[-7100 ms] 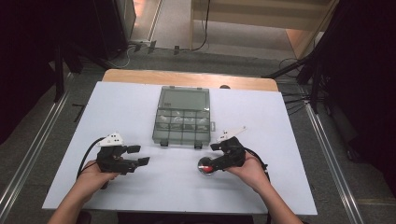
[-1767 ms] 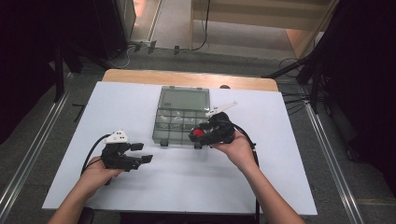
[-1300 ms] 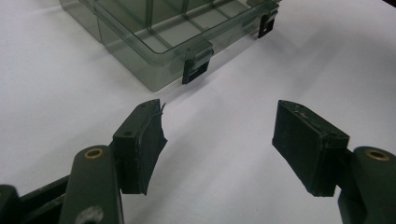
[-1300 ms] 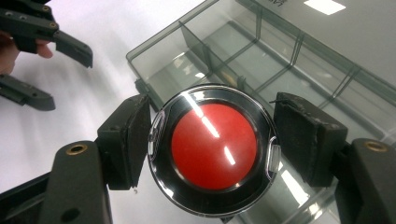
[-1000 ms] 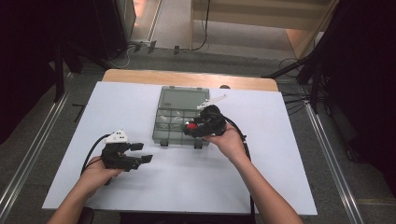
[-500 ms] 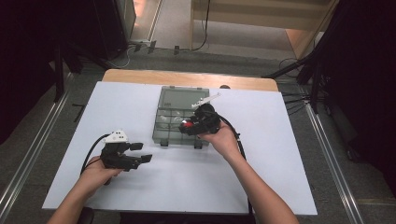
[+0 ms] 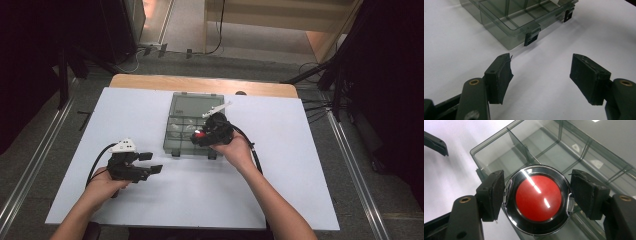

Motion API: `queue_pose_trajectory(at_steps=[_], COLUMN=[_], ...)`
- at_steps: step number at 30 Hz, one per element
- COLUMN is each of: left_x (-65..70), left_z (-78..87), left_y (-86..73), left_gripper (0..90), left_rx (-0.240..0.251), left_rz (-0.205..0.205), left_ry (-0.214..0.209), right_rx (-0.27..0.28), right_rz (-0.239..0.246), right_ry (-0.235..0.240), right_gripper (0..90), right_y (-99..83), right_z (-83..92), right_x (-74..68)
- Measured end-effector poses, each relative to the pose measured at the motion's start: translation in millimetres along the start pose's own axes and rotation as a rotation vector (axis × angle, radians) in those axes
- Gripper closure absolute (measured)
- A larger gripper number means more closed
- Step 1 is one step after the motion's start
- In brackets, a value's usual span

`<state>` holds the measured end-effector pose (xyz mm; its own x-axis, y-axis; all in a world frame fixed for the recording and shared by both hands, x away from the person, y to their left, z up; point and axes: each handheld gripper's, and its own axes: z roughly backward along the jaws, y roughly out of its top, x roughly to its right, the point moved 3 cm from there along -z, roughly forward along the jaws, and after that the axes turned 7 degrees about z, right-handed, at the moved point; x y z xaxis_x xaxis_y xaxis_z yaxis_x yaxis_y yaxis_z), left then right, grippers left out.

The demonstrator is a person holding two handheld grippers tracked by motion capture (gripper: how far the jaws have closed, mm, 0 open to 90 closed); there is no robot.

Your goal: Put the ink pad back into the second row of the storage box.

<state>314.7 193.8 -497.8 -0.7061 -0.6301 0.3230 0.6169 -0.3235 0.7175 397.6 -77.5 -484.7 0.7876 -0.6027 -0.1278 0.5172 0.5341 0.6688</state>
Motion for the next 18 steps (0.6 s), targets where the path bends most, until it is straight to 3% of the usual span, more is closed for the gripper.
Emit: queue_pose_trajectory(at_steps=[7,10,13,18], left_x=[-1.0,-1.1,-1.4,-1.6], left_z=[0.5,0.9,1.2,1.2], left_y=[0.1,0.4,0.5,1.0], left_gripper=[33.4,33.4,33.4,33.4], left_rx=[0.002,0.004,0.006,0.010], left_rz=[0.001,0.002,0.002,0.001], left_ry=[0.004,0.004,0.006,0.012], right_rx=[0.004,0.012,0.018,0.062], right_rz=[-0.002,-0.013,-0.009,-0.008], right_ry=[-0.001,0.004,-0.016,0.002], right_gripper=[30.3,23.7,23.2,23.5], right_y=[-2.5,-3.5,-3.3,-5.4], right_z=[-1.2,-1.6,2.5,15.2], right_x=[0.0,0.7,0.1,-0.8])
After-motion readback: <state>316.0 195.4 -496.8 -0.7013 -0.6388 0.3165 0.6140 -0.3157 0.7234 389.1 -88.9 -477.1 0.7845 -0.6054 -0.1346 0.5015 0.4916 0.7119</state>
